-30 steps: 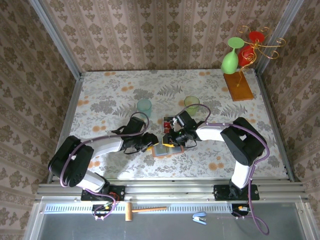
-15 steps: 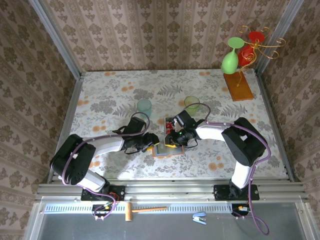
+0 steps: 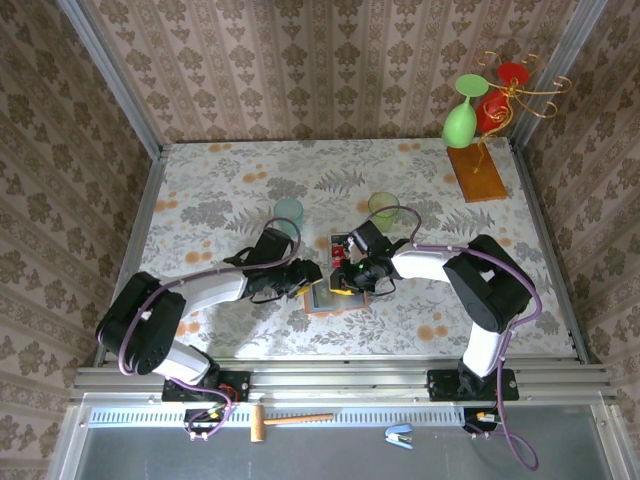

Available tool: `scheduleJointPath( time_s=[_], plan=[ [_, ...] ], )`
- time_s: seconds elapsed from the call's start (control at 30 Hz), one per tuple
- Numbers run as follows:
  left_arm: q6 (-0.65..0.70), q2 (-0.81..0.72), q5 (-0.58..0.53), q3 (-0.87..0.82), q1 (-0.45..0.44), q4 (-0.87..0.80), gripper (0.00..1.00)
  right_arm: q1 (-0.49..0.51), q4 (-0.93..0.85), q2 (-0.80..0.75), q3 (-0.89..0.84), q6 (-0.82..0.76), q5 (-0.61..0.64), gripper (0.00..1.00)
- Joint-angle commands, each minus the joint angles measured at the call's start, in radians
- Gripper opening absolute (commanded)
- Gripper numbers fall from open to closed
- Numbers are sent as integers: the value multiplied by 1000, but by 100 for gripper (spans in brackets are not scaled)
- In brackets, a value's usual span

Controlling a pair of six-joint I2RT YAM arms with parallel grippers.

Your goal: Take the credit cards out of the card holder

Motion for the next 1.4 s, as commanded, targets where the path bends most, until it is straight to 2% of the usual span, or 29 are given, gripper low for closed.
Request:
scheduleJointPath(
  time_s=[0.0, 0.63, 0.83, 1.1, 1.37],
  plan=[
    [2, 18, 36, 32, -12, -3, 47, -7, -96, 10, -7, 10, 37, 21],
    [-6, 101, 50, 5, -17, 33, 46, -12, -24, 38, -34, 42, -14, 21],
    [-10, 108, 61, 10, -19, 55, 35, -15, -16, 37, -40, 47, -18, 21],
    [-20, 100, 69, 9, -18, 83, 34, -16, -24, 30, -38, 48, -18, 21],
    [-21, 88, 79, 21, -18, 84, 34, -24, -96, -78, -12, 40, 25, 26]
  ],
)
